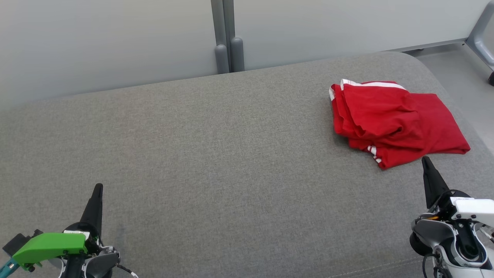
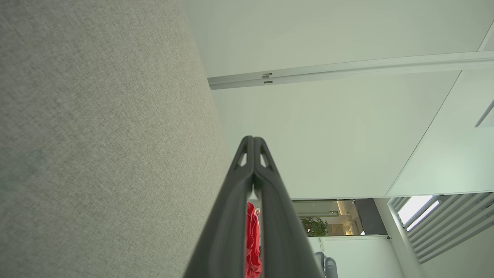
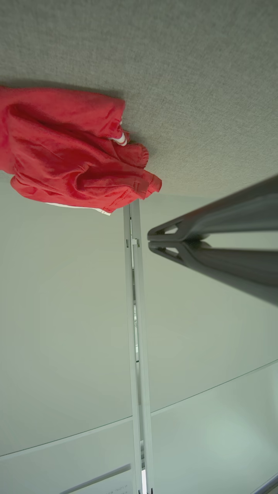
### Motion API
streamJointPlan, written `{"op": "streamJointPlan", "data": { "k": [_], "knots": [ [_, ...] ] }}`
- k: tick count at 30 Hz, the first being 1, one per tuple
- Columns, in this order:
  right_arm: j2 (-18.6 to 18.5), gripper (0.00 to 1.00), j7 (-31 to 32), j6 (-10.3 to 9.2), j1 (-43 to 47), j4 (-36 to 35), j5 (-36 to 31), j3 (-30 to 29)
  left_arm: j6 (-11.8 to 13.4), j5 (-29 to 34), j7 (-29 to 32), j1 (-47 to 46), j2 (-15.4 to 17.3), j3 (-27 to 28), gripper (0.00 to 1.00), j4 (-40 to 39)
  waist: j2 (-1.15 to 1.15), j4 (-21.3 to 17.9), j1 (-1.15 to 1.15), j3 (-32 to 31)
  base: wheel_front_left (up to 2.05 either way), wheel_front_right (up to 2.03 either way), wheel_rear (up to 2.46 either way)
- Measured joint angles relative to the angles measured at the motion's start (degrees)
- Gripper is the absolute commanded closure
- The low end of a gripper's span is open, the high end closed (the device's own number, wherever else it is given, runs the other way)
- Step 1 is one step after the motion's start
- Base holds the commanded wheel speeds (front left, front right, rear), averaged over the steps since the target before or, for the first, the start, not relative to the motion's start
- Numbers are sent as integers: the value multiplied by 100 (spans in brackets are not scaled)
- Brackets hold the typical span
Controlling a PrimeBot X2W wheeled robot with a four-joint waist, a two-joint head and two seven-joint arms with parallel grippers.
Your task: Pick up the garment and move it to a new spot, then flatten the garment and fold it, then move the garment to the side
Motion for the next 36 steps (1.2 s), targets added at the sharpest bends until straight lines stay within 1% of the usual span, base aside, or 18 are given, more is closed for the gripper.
{"op": "streamJointPlan", "data": {
  "k": [36],
  "knots": [
    [8,100,5,0,-9,-5,0,-10,0,0,0,-1,0,5,100,-2,0,0,0,2,0,0,0]
  ]
}}
